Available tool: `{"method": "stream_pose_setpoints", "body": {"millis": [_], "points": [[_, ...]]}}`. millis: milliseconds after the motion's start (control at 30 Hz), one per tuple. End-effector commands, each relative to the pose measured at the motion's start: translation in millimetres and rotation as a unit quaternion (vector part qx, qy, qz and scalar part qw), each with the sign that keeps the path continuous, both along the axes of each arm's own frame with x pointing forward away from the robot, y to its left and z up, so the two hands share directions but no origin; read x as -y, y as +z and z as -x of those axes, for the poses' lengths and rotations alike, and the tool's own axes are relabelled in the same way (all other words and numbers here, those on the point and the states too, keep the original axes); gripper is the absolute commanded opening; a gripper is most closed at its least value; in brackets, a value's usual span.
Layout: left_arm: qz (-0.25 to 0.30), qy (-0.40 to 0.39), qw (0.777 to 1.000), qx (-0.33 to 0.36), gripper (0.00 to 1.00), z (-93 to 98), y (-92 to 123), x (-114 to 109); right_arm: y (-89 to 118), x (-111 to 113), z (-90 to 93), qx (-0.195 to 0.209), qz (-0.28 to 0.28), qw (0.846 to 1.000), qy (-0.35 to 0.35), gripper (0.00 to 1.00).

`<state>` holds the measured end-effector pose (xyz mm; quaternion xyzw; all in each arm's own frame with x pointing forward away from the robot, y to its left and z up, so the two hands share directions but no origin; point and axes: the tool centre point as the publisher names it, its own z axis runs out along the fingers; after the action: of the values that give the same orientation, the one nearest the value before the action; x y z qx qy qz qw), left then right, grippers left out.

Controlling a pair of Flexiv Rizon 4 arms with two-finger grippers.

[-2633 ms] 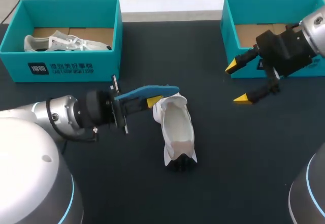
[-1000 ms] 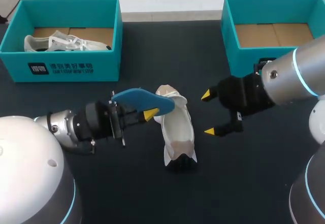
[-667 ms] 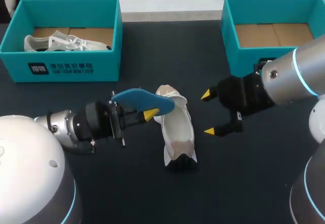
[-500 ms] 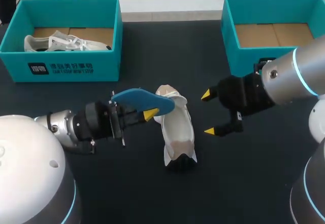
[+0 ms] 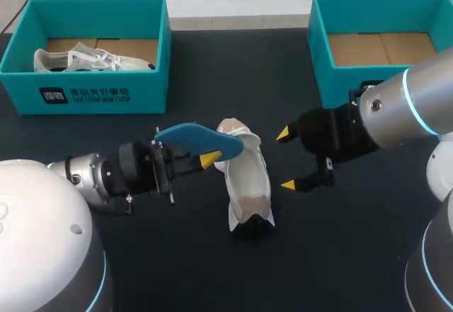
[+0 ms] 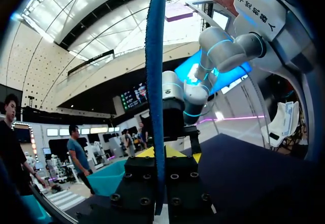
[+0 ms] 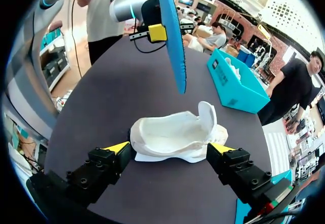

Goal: Take the shoe out of the shoebox, open the shoe tongue, remove and reinsert the insole, then place the shoe into the shoebox

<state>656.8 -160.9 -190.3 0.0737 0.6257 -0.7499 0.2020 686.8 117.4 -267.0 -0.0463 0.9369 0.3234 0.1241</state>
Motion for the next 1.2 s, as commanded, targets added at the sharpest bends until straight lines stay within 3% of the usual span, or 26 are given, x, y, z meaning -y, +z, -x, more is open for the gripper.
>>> {"method": "stream_pose_setpoints", "body": {"millis": [33, 567, 1200], "points": [[0.000, 0.002, 1.000, 0.000, 0.00, 1.5, 0.0, -0.1, -19.3, -13.5, -8.5, -0.006, 0.003, 1.000, -0.006, 1.00], [0.000, 0.002, 1.000, 0.000, 0.00, 1.5, 0.0, -0.1, -53.8, -37.7, -24.6, -0.015, -0.017, 1.000, -0.018, 1.00], [0.000, 0.002, 1.000, 0.000, 0.00, 1.5, 0.0, -0.1, -48.5, -12.7, -42.2, -0.011, 0.019, 0.999, -0.040, 1.00]]}}
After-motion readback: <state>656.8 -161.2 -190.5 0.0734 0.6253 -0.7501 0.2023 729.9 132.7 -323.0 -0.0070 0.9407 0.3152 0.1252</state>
